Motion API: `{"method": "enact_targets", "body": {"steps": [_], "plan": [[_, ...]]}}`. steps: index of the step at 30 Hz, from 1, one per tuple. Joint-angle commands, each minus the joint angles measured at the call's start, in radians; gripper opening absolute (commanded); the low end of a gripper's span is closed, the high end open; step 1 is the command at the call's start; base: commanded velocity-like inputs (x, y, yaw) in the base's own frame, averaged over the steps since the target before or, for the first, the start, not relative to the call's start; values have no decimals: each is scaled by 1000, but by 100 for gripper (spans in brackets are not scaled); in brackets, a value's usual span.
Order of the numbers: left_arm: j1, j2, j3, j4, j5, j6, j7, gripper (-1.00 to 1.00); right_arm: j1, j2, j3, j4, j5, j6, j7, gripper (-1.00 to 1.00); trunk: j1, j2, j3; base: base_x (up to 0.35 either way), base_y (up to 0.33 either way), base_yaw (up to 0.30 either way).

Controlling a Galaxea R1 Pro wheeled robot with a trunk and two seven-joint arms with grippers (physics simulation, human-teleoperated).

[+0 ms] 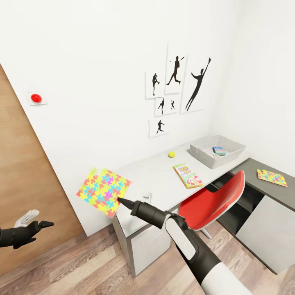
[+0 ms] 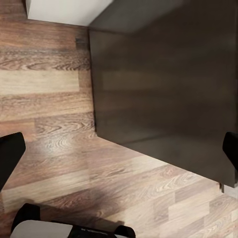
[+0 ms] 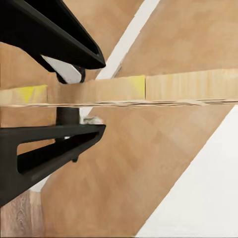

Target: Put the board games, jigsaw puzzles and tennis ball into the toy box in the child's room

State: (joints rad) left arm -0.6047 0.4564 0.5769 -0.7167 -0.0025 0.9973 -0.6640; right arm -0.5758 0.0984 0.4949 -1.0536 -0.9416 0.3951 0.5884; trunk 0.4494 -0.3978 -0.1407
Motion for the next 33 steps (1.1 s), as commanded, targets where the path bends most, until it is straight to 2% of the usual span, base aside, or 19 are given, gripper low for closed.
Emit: {"method": "enact_targets", "body": {"steps": [1,3,6,8,11,12,13,15,19,22,24,27,30,33], "plan": [[-1,1,3,-3,-1,8,-3,100,-1,-4,-10,-4,-17,32,-45,-100,1,-2,-2,0,0,0],[-1,2,3,-13,-1,9,-4,100,-1,-9,-39,-36,-21,82,-112,-100,1,-2,-2,0,0,0],[-1,6,2,-37,-1,22,-50,100,6,-15,-118,-165,-25,189,-194,-100,1,-2,-2,0,0,0],[0,15,0,-44,-5,26,-101,100,31,-16,-153,-210,-26,229,-209,-100,1,-2,-2,0,0,0],[4,41,-5,-50,-11,30,-210,100,82,-17,-236,-248,-27,287,-219,-100,1,-2,-2,0,0,0],[5,46,-5,-50,-12,30,-225,100,86,-17,-251,-251,-28,296,-219,-100,1,-2,-2,0,0,0],[7,64,-7,-51,-13,31,-266,100,95,-17,-288,-264,-28,323,-218,-100,1,-2,-2,0,0,0],[9,82,-9,-51,-13,32,-302,100,99,-17,-310,-287,-28,344,-215,-100,1,-2,-2,0,0,0],[15,107,-11,-52,-14,32,-402,100,114,-23,-330,-334,-27,365,-210,-100,1,-2,-2,0,0,0],[26,131,-13,-53,-15,32,-498,100,121,-50,-334,-353,-27,369,-204,-100,1,-2,-2,0,0,0],[48,156,-14,-53,-16,32,-592,100,123,-66,-334,-375,-28,370,-191,-100,1,-2,-2,0,0,0],[78,187,-15,-53,-19,31,-749,100,127,-74,-334,-409,-28,370,-178,-100,1,-2,-2,0,0,0],[98,197,-15,-53,-22,28,-847,100,127,-76,-334,-420,-28,370,-174,-100,1,-2,-2,0,0,0],[107,199,-15,-53,-23,25,-892,100,128,-77,-334,-423,-28,370,-173,-100,1,-2,-2,0,0,0]]}}
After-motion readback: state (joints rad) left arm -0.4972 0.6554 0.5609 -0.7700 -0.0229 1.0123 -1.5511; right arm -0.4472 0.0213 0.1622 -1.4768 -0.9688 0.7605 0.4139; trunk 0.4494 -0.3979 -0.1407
